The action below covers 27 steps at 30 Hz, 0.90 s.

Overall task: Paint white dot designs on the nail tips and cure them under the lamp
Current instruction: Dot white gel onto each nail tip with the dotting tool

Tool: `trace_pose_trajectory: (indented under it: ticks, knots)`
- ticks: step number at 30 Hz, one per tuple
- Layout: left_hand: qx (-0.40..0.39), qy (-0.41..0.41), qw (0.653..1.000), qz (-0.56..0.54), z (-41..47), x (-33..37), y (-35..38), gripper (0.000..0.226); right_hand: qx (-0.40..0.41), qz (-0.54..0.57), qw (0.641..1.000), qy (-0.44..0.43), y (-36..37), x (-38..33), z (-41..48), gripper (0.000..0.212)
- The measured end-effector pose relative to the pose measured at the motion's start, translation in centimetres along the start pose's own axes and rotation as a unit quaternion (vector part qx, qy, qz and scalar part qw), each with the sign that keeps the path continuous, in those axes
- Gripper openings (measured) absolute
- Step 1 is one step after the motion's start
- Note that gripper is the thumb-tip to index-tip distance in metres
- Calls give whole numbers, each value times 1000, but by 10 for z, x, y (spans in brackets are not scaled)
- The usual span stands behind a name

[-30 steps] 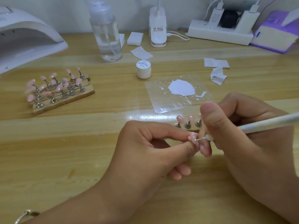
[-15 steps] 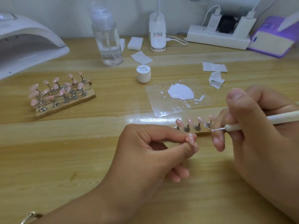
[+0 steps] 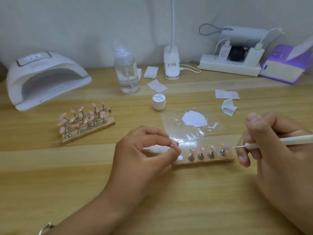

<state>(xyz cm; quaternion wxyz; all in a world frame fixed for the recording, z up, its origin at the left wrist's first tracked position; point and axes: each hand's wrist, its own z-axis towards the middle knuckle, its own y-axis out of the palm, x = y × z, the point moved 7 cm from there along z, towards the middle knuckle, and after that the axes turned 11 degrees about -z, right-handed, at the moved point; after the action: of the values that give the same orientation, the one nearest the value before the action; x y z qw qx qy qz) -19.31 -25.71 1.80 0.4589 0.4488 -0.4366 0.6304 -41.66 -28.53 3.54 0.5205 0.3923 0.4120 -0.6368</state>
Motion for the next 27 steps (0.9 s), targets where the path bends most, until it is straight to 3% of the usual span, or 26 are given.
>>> trace_pose_trajectory:
  ticks: [9,17,22,27]
  knots:
    - [-42,0,994,97,0,-7,13,18,-6,-18,1000,-10,2,-2,-3,44]
    - [-84,14,977,197,-1,-6,21,27,4,-62,998,1,-6,-6,9,54]
    - [-79,27,973,214,-2,-8,20,24,-99,-120,988,-18,2,-16,45,65]
    - [-72,28,967,245,-4,-12,20,25,-158,-241,956,-49,15,-2,83,46]
